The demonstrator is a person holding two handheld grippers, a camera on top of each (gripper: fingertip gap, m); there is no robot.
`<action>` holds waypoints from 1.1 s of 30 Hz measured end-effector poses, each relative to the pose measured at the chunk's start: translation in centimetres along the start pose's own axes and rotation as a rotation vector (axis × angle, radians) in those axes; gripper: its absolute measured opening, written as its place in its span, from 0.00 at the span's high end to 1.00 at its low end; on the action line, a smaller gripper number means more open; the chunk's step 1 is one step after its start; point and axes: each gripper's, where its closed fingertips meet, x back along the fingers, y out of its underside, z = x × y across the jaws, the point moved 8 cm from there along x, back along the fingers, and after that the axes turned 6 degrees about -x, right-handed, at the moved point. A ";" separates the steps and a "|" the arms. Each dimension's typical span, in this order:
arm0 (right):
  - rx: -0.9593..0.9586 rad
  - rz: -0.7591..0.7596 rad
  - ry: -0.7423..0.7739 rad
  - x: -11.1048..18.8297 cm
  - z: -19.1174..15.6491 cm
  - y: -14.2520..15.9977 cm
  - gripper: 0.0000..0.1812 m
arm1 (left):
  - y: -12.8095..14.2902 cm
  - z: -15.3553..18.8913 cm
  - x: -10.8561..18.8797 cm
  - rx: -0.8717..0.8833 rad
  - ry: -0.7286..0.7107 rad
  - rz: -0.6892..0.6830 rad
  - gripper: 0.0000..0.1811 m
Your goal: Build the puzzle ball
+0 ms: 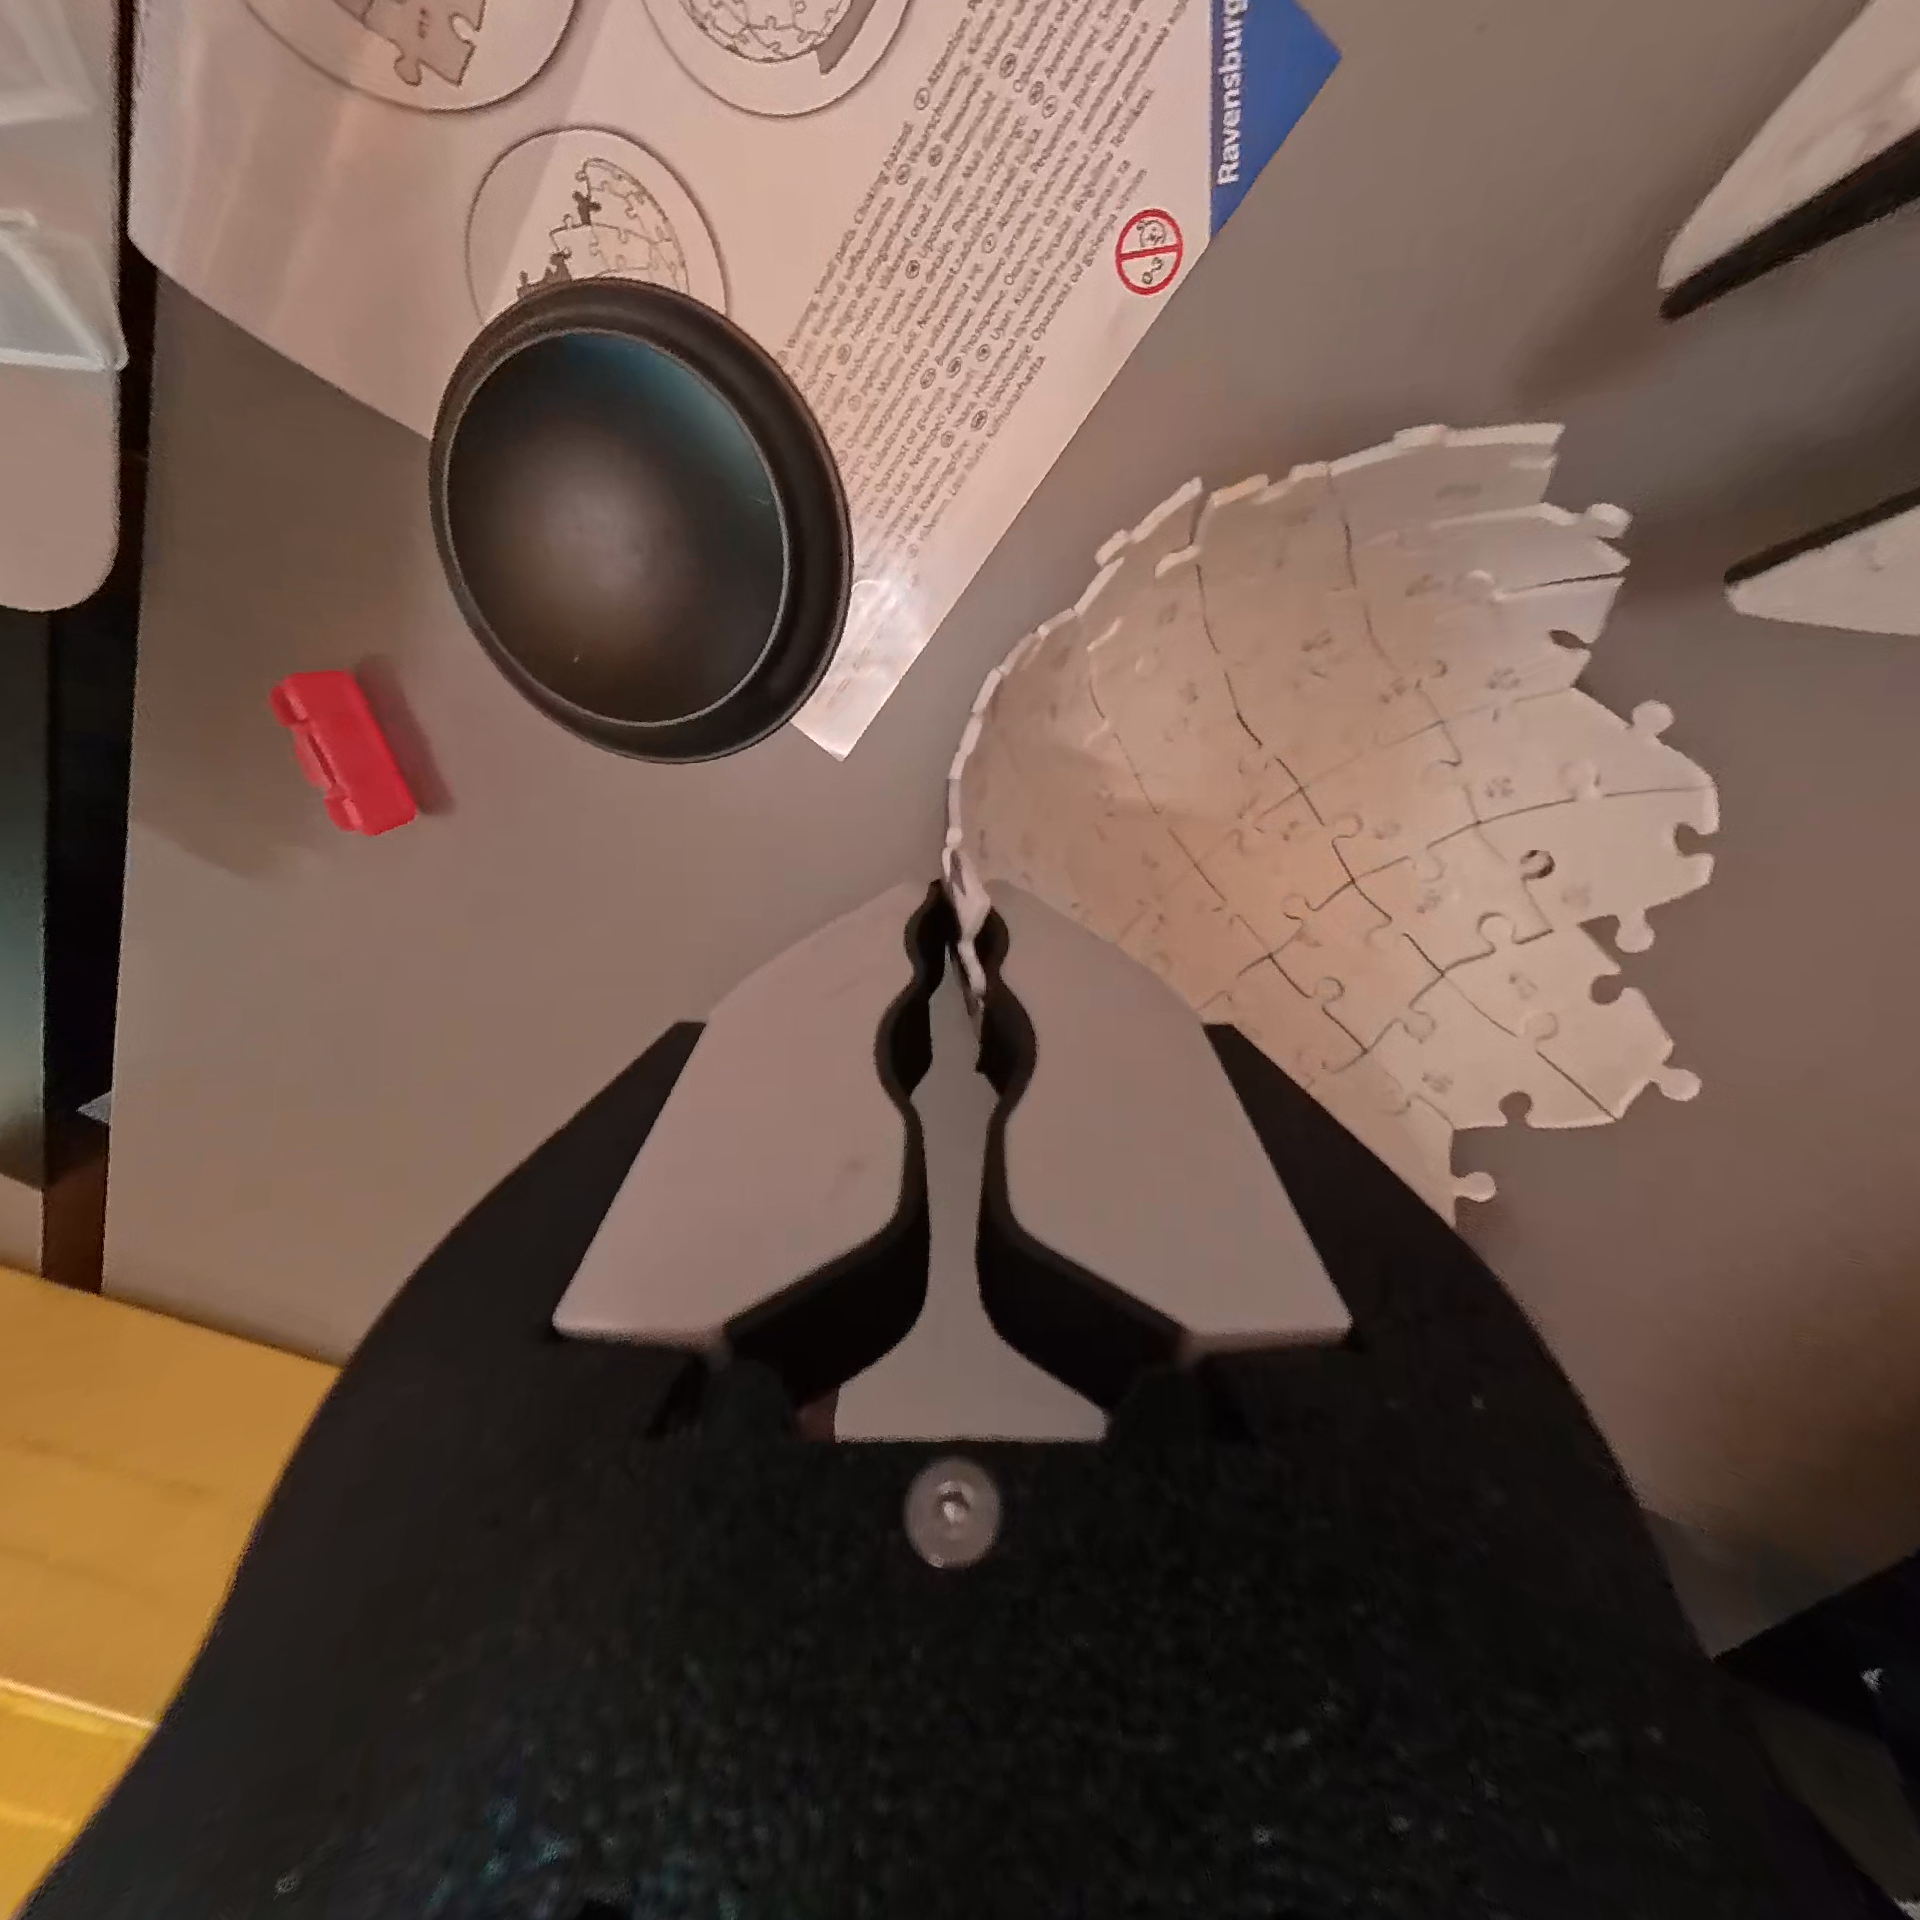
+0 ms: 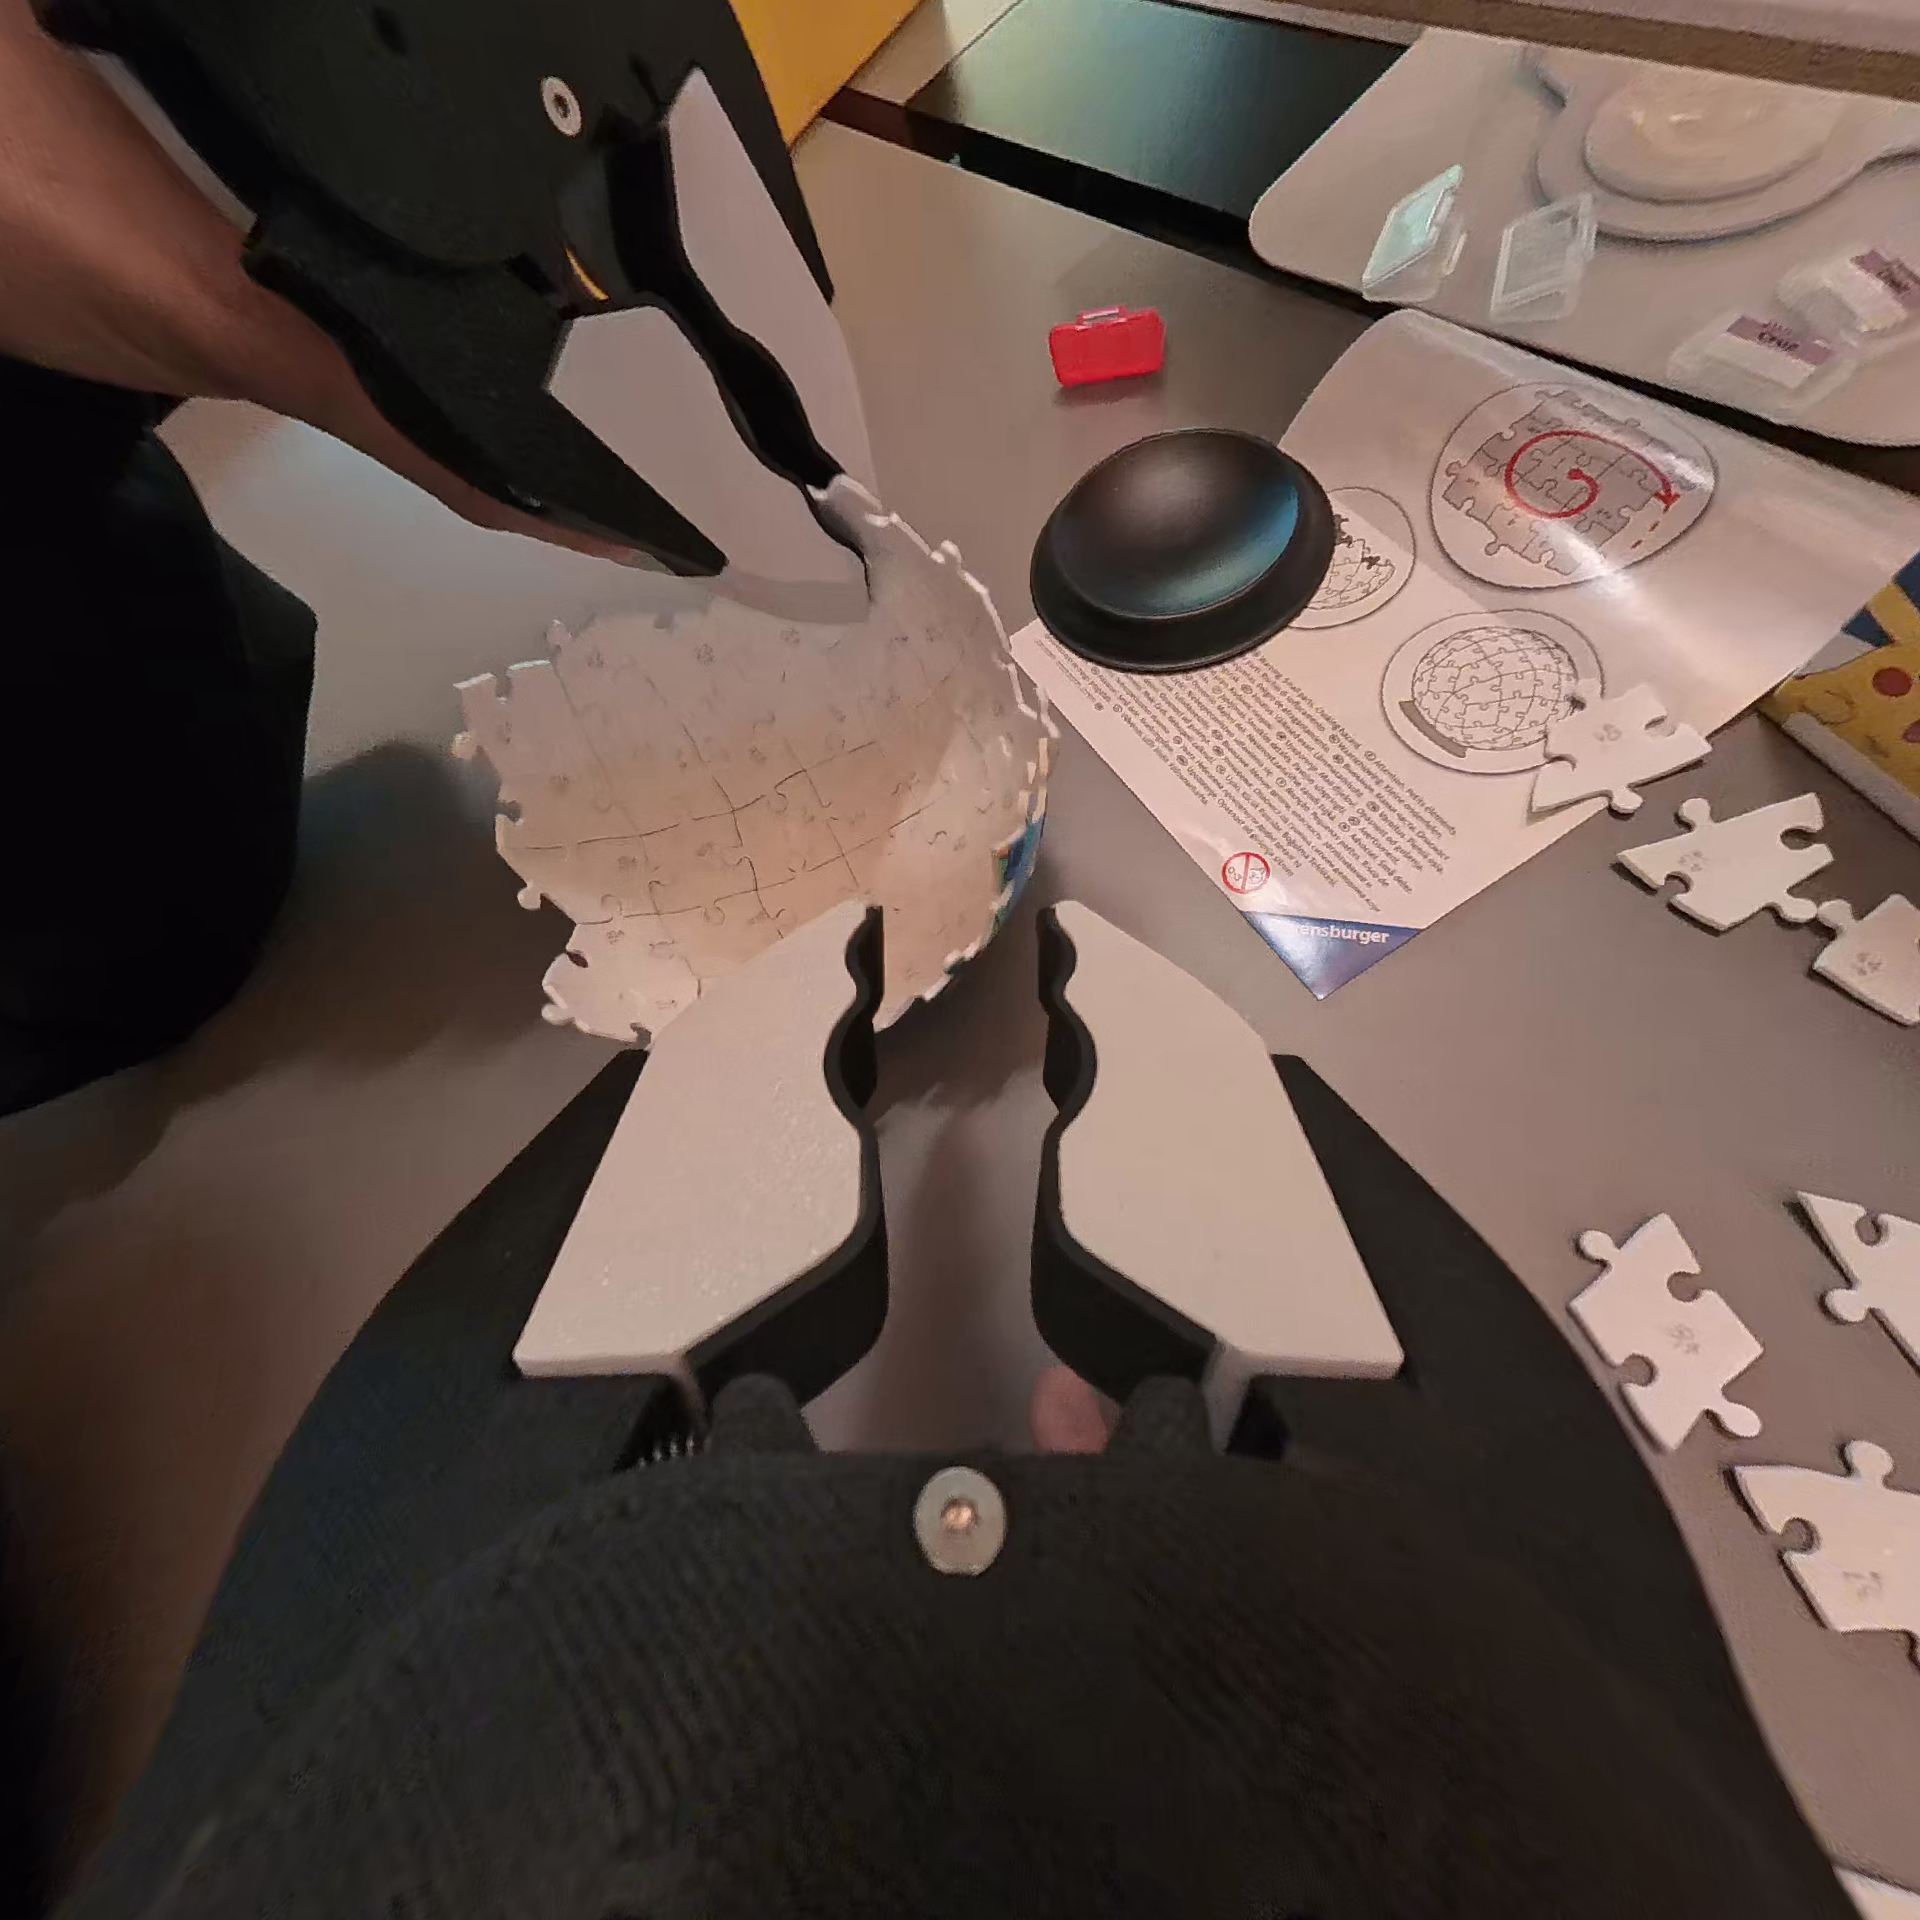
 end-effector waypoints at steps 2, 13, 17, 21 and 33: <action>0.002 -0.003 0.022 0.0 0.1 0.4 0.84 | 0.1 0.1 0.0 0.018 -0.011 -0.003 0.98; 0.009 0.030 0.004 -0.7 -1.3 2.1 0.84 | 2.3 1.4 0.9 0.103 -0.089 -0.015 0.98; -0.010 0.041 0.001 -0.3 -1.2 2.8 0.84 | 3.5 1.8 1.0 0.165 -0.086 -0.008 0.97; -0.054 0.039 -0.038 -0.2 -1.9 3.5 0.83 | 4.6 2.2 1.0 0.215 -0.087 -0.014 0.95; -0.114 0.097 -0.077 -2.0 -2.7 3.1 0.81 | 7.7 4.3 1.2 0.346 -0.088 -0.019 0.85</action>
